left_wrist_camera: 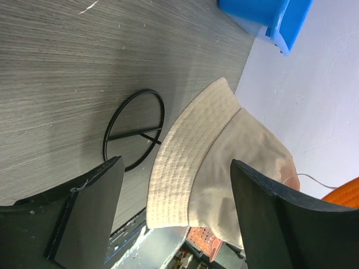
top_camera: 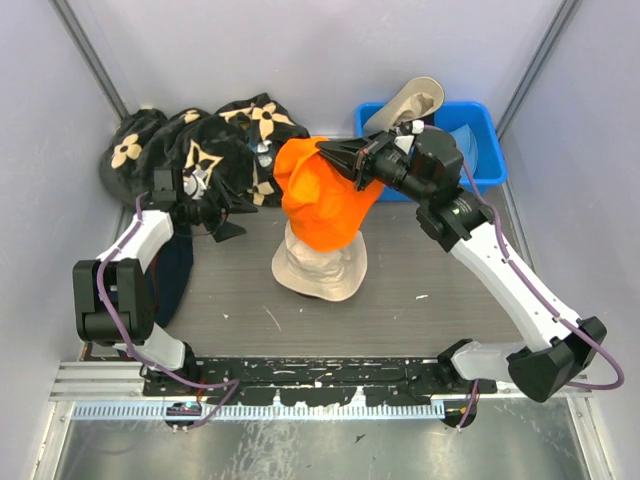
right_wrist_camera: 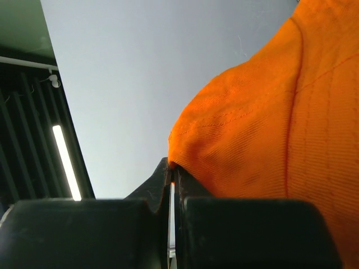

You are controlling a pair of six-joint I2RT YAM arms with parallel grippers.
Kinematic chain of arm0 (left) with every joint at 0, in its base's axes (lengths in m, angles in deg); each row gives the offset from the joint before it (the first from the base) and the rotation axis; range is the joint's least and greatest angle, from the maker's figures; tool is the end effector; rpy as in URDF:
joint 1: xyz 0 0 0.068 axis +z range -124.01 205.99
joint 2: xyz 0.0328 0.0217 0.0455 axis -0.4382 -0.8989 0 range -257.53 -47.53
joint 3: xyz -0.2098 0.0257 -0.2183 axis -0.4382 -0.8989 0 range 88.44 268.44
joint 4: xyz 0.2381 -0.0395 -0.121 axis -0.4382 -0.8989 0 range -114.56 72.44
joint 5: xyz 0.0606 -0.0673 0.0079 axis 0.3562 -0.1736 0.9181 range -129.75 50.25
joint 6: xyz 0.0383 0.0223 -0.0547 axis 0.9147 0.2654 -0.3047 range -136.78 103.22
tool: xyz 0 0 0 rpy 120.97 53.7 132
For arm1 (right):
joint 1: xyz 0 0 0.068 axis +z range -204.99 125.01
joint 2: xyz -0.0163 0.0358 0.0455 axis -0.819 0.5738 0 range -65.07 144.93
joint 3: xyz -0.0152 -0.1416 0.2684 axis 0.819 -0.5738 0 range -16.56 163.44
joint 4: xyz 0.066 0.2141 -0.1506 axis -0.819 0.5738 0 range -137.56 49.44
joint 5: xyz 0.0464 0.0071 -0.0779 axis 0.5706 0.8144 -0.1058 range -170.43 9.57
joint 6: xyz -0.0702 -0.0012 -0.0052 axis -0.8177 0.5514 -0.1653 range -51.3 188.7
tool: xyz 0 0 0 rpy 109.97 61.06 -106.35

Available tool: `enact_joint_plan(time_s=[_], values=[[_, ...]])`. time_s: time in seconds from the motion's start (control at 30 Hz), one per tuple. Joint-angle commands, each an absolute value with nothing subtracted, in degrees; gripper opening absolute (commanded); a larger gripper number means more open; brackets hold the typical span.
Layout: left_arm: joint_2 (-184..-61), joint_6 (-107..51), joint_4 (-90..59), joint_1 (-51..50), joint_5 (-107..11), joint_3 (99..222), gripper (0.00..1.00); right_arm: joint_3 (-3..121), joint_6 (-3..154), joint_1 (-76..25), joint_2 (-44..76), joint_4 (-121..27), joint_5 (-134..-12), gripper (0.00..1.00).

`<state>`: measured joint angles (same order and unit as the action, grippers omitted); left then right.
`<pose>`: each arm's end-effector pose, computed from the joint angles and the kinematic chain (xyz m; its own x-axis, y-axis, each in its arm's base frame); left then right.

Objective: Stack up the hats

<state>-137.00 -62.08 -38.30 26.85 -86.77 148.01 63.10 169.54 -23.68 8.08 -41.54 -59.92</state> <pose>0.3399 -0.0371 0.2474 -0.8662 -0.4977 -0.0440 -0.2304 0.4761 -0.8486 0.2525 0.1772 0.4862 -0.7733 0.6064 0.1852 0.1407 -0.1206 0.9827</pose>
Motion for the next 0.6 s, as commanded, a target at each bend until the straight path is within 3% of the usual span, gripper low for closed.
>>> enact_joint_plan(time_s=[0.0, 0.57], values=[[-136.25, -62.63, -36.96, 26.17, -87.23, 147.19, 0.84, 61.36, 170.11, -22.47, 4.23, -43.41, -62.22, 0.01], [-135.25, -62.26, -37.14, 26.03, -87.16, 146.09, 0.84, 53.41, 171.5, -21.16, 2.21, -46.14, -62.95, 0.01]])
